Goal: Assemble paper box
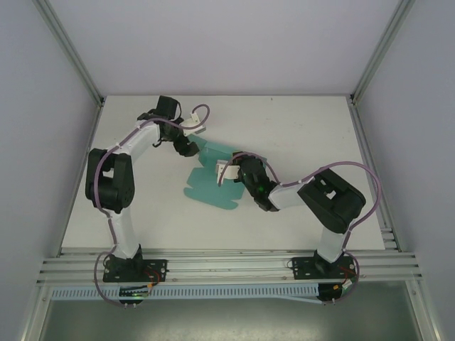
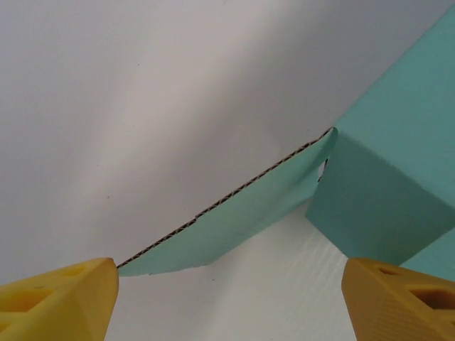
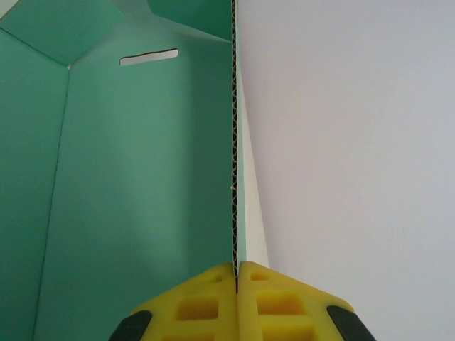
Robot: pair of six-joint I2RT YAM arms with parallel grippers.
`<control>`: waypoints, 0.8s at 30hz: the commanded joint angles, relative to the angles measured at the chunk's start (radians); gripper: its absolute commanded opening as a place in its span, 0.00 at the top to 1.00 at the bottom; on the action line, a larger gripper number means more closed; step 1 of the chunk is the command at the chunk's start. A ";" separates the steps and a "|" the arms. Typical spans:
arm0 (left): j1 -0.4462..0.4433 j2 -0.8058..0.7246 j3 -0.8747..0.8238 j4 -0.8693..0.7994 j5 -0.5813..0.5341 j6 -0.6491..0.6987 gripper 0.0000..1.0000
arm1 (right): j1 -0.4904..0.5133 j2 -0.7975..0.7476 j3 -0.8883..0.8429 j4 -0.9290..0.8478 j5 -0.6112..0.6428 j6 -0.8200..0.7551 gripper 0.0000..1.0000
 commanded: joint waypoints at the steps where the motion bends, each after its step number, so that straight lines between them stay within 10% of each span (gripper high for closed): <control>1: -0.001 0.001 0.009 -0.020 -0.039 0.130 0.18 | 0.004 0.011 -0.016 -0.183 -0.040 0.013 1.00; 24: 0.000 0.107 0.239 -0.327 0.067 0.368 0.18 | -0.006 -0.046 0.053 -0.198 -0.023 -0.142 1.00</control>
